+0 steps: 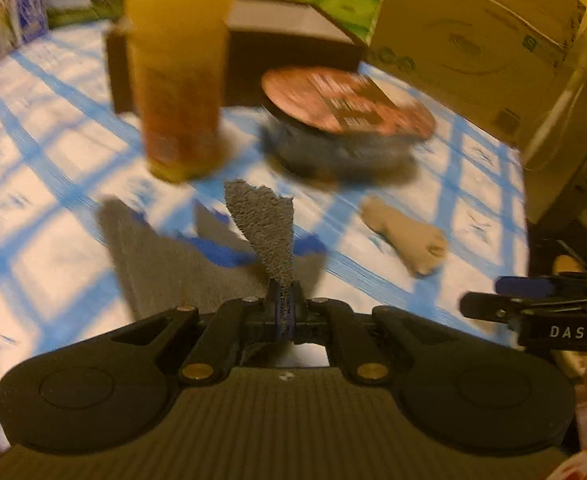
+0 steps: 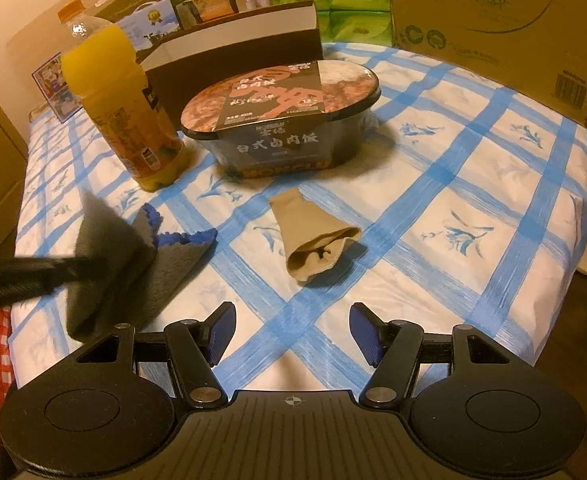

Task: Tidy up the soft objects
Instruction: 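Lift the grey towel with the left tool and regrip it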

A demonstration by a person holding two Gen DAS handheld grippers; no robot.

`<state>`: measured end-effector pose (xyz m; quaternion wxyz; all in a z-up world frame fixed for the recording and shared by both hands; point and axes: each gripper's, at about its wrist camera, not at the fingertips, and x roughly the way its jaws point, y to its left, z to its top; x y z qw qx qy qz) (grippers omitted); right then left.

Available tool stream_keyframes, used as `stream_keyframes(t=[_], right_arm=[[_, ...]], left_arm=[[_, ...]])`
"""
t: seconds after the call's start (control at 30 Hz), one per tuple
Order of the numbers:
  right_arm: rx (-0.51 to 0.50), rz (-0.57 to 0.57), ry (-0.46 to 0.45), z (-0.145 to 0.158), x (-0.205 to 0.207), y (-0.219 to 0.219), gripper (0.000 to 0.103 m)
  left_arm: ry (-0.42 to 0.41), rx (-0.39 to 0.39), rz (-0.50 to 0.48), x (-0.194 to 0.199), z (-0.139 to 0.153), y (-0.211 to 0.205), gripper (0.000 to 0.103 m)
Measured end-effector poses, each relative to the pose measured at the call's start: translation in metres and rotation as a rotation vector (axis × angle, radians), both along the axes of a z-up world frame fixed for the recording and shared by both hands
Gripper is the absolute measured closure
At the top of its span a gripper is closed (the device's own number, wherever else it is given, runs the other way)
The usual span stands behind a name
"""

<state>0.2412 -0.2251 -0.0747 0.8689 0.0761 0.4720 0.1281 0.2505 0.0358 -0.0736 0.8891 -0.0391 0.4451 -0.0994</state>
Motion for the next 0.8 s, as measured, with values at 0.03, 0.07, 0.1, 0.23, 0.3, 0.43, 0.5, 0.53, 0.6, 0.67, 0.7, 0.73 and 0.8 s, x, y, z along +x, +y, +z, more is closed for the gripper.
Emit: stream_keyframes(t=[0.03,0.07,0.1,0.23,0.3,0.43,0.5,0.53,0.6,0.67,0.7,0.73,0.8], right_arm=[[0.001,-0.002,0.002,-0.001,0.001,0.0,0.04],[0.002,-0.003,0.005,-0.001,0.001,-0.001,0.04],[0.003,-0.004,0.006,-0.002,0.002,-0.001,0.04],[0.007,-0.001,0.004,-0.002,0.004,0.001,0.04],[0.009,0.002,0.004,-0.003,0.005,0.002,0.04],[0.01,0.006,0.005,-0.003,0.007,0.005,0.04],[0.011,0.008,0.005,-0.004,0.008,0.007,0.04],[0.011,0.01,0.004,-0.004,0.008,0.007,0.04],[0.01,0.015,0.004,-0.004,0.009,0.009,0.04],[0.011,0.017,0.005,-0.004,0.009,0.01,0.04],[0.012,0.017,0.006,-0.005,0.01,0.011,0.04],[0.012,0.018,0.007,-0.005,0.01,0.011,0.04],[0.011,0.02,0.006,-0.006,0.01,0.012,0.04]], left_arm=[[0.02,-0.023,-0.007,0.002,-0.006,-0.005,0.099],[0.038,-0.04,-0.016,0.004,-0.012,-0.008,0.099],[0.051,-0.045,-0.022,0.005,-0.018,-0.012,0.099],[0.111,-0.032,-0.015,0.01,-0.042,-0.017,0.097],[0.14,-0.023,0.008,0.013,-0.052,-0.01,0.096],[0.153,-0.02,0.035,0.014,-0.053,0.003,0.088],[0.126,0.01,0.03,0.012,-0.045,0.005,0.067],[0.114,0.021,0.022,0.011,-0.041,0.007,0.062],[0.081,0.04,0.012,0.007,-0.033,0.009,0.05],[0.052,0.072,0.014,0.006,-0.027,0.011,0.045],[0.042,0.098,0.021,0.006,-0.027,0.013,0.044],[0.037,0.12,0.03,0.006,-0.028,0.015,0.044],[0.045,0.154,0.059,0.009,-0.033,0.021,0.043]])
